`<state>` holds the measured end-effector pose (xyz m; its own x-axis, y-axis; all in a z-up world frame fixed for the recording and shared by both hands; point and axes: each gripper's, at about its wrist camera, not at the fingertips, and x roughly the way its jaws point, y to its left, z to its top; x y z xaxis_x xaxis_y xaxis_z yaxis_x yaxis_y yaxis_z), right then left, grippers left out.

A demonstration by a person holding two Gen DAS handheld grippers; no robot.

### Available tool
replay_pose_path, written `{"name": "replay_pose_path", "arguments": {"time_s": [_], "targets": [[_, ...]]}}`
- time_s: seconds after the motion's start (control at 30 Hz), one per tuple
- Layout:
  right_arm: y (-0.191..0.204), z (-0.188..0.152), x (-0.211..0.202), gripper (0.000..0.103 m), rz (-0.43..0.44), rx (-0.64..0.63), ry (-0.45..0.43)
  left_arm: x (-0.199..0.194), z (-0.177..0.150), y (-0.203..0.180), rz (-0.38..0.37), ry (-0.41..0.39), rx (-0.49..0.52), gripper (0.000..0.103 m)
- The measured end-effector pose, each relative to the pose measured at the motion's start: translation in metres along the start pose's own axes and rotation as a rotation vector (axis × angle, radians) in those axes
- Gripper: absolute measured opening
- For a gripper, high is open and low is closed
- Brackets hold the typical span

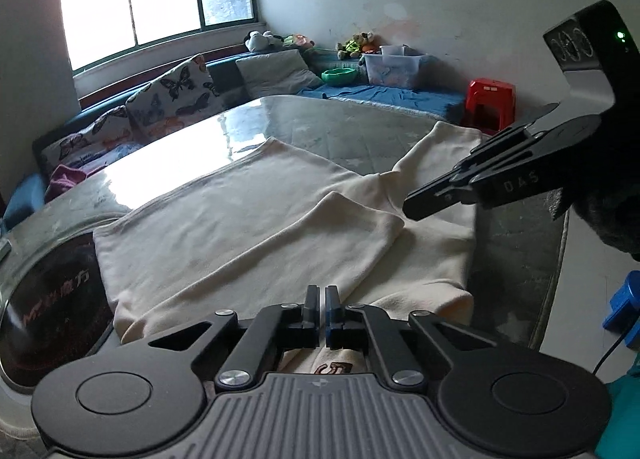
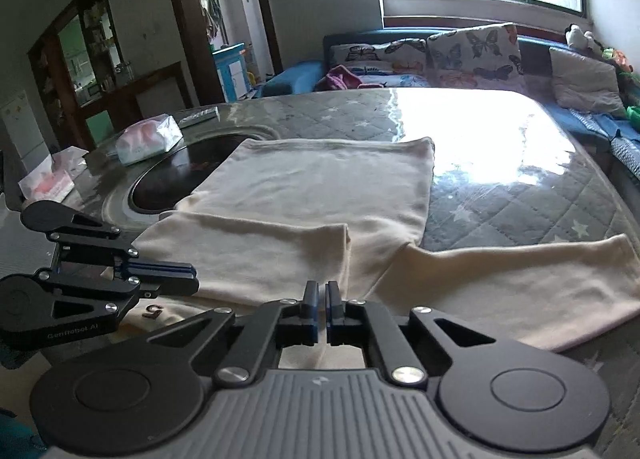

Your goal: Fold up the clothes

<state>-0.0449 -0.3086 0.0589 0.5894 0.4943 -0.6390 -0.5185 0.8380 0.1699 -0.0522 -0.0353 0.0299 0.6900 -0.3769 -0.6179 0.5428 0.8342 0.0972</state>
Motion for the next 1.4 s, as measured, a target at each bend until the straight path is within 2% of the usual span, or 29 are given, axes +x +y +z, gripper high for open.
{"name": "replay_pose_path", "arguments": {"time_s": [0.2, 0.27, 0.37, 0.4, 0.47, 0.63, 0.83, 1.0, 1.2, 1.4], "targets": [[-0.003, -0.003, 0.016, 0.016, -0.014, 0.004, 0.004, 0.004, 0.001, -0.002, 0.011, 0.013, -0.001, 0.006], [-0.004, -0.003, 0.023, 0.017, -0.017, 0.006, 0.007, 0.007, 0.001, -0.003, 0.013, 0.018, 0.001, 0.010], [-0.001, -0.004, 0.024, 0.013, -0.007, -0.011, 0.013, 0.010, -0.001, -0.003, 0.006, 0.028, 0.006, 0.010], [0.001, -0.005, 0.023, 0.007, -0.002, -0.018, 0.015, 0.011, -0.001, -0.003, 0.002, 0.032, 0.009, 0.009], [0.003, -0.005, 0.018, 0.006, 0.003, -0.017, 0.012, 0.011, -0.002, -0.002, -0.008, 0.038, 0.008, 0.006], [0.004, -0.010, -0.001, 0.006, 0.010, 0.014, 0.009, 0.003, -0.003, -0.003, -0.046, 0.029, 0.026, 0.005], [-0.010, -0.017, -0.007, 0.022, -0.038, 0.064, -0.023, -0.002, -0.001, -0.001, -0.089, 0.028, 0.027, 0.006], [-0.043, -0.019, -0.023, 0.022, -0.120, 0.178, -0.064, -0.005, 0.009, -0.003, -0.072, 0.006, 0.015, 0.008], [-0.099, -0.027, -0.044, 0.023, -0.316, 0.292, -0.110, 0.014, 0.023, -0.013, -0.059, -0.009, -0.011, 0.013], [-0.157, -0.033, -0.047, 0.030, -0.437, 0.410, -0.133, 0.038, 0.026, -0.020, -0.079, 0.021, -0.031, 0.016]]}}
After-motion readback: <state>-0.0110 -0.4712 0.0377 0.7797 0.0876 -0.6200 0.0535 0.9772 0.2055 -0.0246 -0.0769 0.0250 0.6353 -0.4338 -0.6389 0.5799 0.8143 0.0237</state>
